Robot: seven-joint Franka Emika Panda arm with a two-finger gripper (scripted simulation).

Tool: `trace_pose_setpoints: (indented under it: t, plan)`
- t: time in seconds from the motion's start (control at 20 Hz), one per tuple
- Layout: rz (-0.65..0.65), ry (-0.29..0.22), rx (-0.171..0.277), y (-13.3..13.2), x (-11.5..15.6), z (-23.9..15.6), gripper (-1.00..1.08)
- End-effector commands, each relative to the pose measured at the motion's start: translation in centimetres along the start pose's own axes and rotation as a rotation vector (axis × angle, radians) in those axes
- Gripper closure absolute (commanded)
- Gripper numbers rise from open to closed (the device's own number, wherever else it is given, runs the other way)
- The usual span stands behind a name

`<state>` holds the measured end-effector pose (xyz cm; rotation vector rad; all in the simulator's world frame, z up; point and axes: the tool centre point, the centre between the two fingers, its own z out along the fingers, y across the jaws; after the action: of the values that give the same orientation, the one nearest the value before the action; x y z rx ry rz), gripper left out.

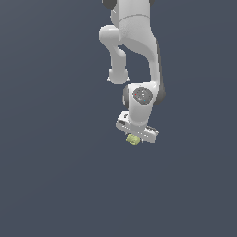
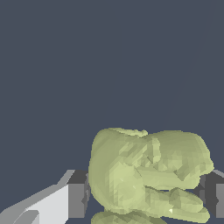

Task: Pick up the object and move it to a goal position.

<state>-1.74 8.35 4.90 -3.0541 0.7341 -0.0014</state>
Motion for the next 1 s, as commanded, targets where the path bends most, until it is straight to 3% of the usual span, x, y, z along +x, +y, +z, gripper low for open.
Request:
trace_pose_setpoints:
  t: [0.0, 0.45, 0.95]
  plan:
    - [0.000, 0.001, 0.001, 0.0, 0.3, -0.8, 1.08]
    - [0.000, 0.001, 0.000, 0.1, 2.0, -6.8, 1.08]
    - [0.000, 0.000, 0.000, 0.3, 5.0, -17.0, 1.08]
